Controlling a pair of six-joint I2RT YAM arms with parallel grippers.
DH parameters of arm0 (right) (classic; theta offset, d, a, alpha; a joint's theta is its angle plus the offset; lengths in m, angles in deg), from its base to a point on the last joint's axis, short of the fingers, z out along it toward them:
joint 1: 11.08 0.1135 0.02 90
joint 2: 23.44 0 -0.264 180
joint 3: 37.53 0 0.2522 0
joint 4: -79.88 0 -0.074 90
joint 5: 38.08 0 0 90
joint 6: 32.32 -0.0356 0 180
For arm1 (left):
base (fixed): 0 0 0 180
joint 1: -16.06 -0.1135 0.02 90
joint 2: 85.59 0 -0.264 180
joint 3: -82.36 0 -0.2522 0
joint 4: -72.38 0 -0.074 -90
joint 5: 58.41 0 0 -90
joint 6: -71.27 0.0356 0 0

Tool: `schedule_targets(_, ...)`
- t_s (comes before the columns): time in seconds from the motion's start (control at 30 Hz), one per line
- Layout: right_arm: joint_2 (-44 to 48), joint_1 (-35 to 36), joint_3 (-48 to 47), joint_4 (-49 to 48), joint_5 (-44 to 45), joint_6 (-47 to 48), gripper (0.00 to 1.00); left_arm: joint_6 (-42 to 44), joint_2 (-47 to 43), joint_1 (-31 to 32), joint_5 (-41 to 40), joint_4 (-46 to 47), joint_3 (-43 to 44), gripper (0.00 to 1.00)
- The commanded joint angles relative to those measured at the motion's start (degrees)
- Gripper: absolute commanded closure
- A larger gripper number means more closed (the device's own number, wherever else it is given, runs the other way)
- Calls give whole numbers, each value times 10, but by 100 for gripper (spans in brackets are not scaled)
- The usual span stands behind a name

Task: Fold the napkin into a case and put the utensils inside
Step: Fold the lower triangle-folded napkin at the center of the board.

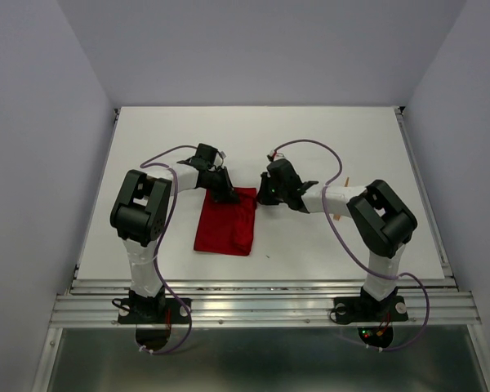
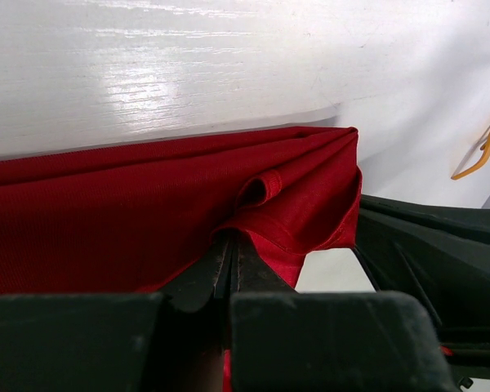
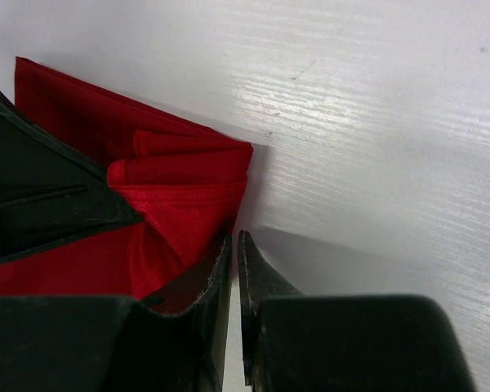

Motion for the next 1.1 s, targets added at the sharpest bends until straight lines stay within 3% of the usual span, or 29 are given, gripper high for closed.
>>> schedule_targets(0.0,3,3,-31,-33,-5,7,87,20,11,2,-26,-16,5,93)
schedule_targets(0.8,-71,9,-102,-29,-38,11,87,23,8,2,-19,-13,5,92)
schedule_targets(1.07,-83,9,-118,-21,-22,5,88,26,1,2,-20,-17,10,86)
